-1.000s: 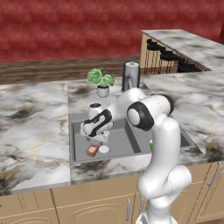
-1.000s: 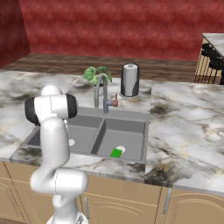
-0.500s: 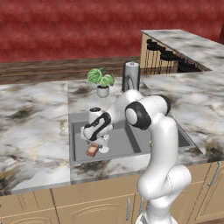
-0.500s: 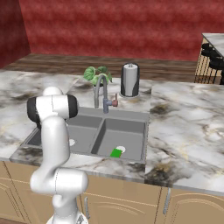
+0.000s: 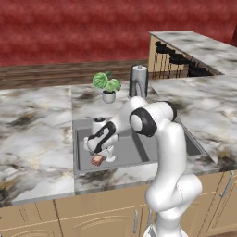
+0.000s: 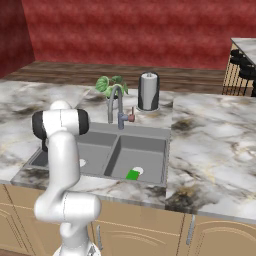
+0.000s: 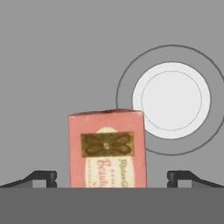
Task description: Pick up the sponge and bar soap from the sink, and place them back in the cabinet, and close the cabinet door.
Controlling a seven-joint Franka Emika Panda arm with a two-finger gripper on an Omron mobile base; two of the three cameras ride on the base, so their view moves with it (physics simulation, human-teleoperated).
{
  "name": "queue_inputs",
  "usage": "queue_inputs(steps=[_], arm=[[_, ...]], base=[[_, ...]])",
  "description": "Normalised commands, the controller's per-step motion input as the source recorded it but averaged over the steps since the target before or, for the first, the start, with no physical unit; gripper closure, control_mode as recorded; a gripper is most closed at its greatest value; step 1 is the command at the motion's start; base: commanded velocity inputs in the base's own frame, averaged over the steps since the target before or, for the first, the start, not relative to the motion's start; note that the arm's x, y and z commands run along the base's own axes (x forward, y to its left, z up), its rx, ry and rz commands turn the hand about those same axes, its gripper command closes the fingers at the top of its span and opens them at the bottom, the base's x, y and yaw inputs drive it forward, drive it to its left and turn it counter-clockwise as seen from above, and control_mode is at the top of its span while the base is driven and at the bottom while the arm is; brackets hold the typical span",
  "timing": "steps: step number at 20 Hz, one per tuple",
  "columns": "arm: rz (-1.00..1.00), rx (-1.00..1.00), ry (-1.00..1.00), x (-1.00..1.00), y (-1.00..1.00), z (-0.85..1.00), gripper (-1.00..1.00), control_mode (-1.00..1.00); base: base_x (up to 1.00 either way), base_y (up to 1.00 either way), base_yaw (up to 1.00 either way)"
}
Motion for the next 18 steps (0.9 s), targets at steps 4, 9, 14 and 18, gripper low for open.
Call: queue_inputs(steps=[4, 9, 14, 18], arm=[[0.00, 0.00, 0.00, 0.00, 0.07, -0.10, -1.00, -1.00], [0.00, 0.00, 0.00, 0.00, 0.03, -0.16, -1.00, -1.00], [0.00, 0.00, 0.00, 0.00, 0.00, -0.16, -1.00, -1.00], [0.00, 0.00, 0.00, 0.00, 0.00, -0.15, -1.00, -1.00]], base=[[0.00, 0.00, 0.00], [0.00, 0.00, 0.00], [0.00, 0.00, 0.00], [0.00, 0.00, 0.00]])
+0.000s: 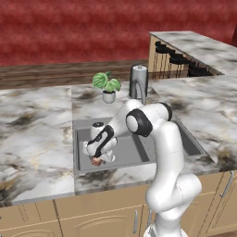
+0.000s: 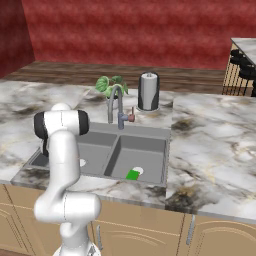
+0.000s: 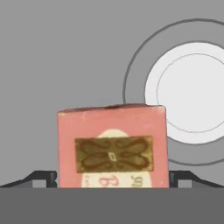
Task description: Pick up the sponge and bar soap from the sink, and place them back in the cabinet, and close the cabinet door.
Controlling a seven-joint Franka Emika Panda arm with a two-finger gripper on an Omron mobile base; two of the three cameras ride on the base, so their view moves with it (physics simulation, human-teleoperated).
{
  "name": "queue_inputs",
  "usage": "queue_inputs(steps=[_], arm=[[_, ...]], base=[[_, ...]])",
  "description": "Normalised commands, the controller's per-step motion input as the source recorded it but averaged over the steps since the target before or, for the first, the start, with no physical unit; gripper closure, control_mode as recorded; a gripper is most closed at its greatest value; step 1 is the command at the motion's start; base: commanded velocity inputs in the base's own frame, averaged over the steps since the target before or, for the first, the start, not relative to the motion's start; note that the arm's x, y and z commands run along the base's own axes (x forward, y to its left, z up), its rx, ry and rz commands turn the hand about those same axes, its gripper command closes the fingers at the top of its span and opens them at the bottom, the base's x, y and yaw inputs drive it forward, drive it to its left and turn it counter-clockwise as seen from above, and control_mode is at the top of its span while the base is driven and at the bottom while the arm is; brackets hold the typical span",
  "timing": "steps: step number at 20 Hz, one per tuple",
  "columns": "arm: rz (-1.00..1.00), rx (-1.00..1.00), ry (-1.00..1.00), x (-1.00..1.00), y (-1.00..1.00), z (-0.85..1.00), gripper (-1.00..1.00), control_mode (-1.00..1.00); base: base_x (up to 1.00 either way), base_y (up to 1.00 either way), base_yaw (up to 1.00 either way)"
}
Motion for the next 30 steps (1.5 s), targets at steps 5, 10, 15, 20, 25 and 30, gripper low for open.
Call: queue_inputs(steps=[5, 10, 15, 20, 25, 30], arm=[[0.00, 0.00, 0.00, 0.00, 0.00, -0.14, -1.00, -1.00], [0.00, 0.00, 0.00, 0.00, 0.00, -0.04, -1.00, -1.00], [0.00, 0.00, 0.00, 0.00, 0.00, 0.00, 1.00, -1.00], [0.00, 0.00, -0.01, 0.00, 0.00, 0.00, 1.00, -1.00], [0.00, 0.00, -0.05, -0.03, 0.00, 0.07, 1.00, -1.00], [0.01, 0.00, -0.10, -0.08, 0.00, 0.50, 1.00, -1.00]], base=[[0.00, 0.00, 0.00], [0.00, 0.00, 0.00], [0.00, 0.00, 0.00], [0.00, 0.00, 0.00], [0.00, 0.00, 0.00], [0.00, 0.00, 0.00]])
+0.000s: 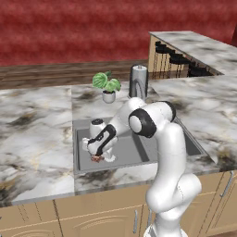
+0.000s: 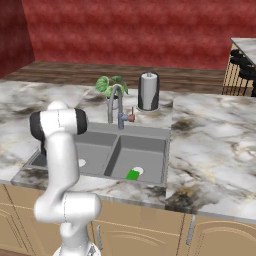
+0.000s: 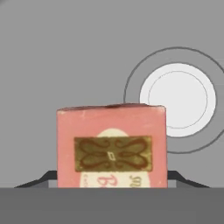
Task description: Pick up the sponge and bar soap from the sink, and place them back in the cabinet, and close the cabinet door.
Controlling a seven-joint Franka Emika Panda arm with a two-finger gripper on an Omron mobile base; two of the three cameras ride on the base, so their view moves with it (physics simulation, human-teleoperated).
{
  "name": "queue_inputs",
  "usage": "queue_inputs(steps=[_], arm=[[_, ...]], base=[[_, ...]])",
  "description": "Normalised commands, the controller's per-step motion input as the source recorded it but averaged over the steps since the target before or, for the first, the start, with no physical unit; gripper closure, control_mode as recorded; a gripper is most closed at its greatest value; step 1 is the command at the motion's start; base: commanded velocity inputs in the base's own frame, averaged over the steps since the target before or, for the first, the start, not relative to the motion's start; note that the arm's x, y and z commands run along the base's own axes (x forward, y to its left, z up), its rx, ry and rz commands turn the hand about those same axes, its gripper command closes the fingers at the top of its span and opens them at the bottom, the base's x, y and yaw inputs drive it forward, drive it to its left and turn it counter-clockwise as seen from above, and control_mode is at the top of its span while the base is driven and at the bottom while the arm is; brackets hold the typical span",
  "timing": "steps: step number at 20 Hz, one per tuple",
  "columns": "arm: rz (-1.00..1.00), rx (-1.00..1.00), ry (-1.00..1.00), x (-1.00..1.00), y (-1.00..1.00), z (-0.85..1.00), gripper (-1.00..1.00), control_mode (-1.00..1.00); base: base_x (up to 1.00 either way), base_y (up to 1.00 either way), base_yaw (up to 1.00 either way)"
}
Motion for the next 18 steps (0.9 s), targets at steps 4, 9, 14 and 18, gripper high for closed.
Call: queue_inputs(steps=[4, 9, 14, 18], arm=[[0.04, 0.00, -0.04, -0.07, -0.04, 0.69, 1.00, -1.00], [0.06, 0.00, -0.01, -0.11, -0.17, 0.69, 1.00, -1.00], [0.07, 0.00, 0.00, -0.21, -0.35, 0.61, 1.00, -1.00], [0.03, 0.00, 0.00, -0.28, -0.38, 0.57, 1.00, -1.00]], base=[[0.00, 0.00, 0.00], [0.00, 0.00, 0.00], [0.00, 0.00, 0.00], [0.00, 0.00, 0.00]])
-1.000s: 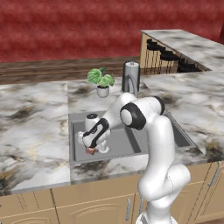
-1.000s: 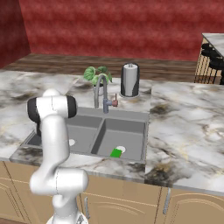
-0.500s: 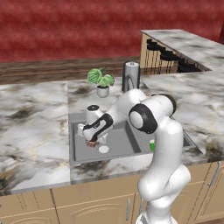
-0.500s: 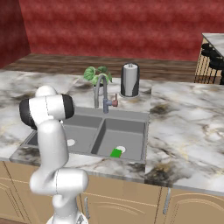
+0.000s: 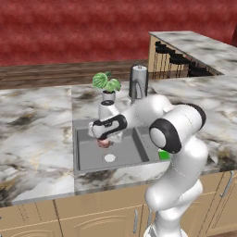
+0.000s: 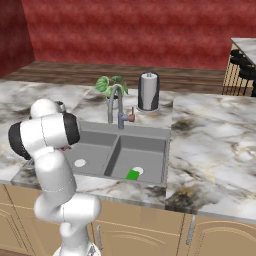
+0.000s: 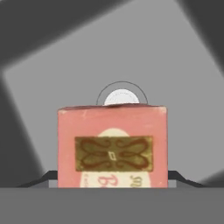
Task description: Pick up the sponge and bar soap from the sink, and place them back in the cabinet, and close the cabinet door.
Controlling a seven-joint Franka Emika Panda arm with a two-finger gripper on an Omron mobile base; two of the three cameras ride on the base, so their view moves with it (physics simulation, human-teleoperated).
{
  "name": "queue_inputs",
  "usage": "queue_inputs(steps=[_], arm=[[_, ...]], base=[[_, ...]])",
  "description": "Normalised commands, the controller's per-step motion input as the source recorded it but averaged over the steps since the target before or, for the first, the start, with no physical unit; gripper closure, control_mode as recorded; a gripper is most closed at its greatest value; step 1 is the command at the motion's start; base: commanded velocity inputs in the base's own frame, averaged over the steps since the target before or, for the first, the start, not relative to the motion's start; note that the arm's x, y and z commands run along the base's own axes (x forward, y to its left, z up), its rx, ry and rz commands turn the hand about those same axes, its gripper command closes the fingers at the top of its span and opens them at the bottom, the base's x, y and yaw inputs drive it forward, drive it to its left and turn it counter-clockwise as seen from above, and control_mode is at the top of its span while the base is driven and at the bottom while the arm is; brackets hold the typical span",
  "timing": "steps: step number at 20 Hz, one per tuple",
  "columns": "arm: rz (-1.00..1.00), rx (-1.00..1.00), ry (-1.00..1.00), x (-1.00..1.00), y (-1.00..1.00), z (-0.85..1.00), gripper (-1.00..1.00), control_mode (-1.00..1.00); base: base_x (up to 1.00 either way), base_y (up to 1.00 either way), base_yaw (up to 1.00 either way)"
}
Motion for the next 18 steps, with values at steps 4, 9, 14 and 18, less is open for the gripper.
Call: queue_inputs(steps=[4, 9, 14, 18], arm=[[0.03, -0.01, 0.00, -0.41, -0.31, 0.46, 1.00, -1.00], [0.04, -0.01, 0.00, -0.46, -0.37, 0.44, 1.00, -1.00], [0.12, -0.05, 0.00, -0.44, -0.44, 0.28, 1.00, -1.00], [0.14, -0.03, 0.00, -0.42, -0.41, 0.27, 1.00, -1.00]], base=[[0.00, 0.00, 0.00], [0.00, 0.00, 0.00], [0.00, 0.00, 0.00], [0.00, 0.00, 0.00]])
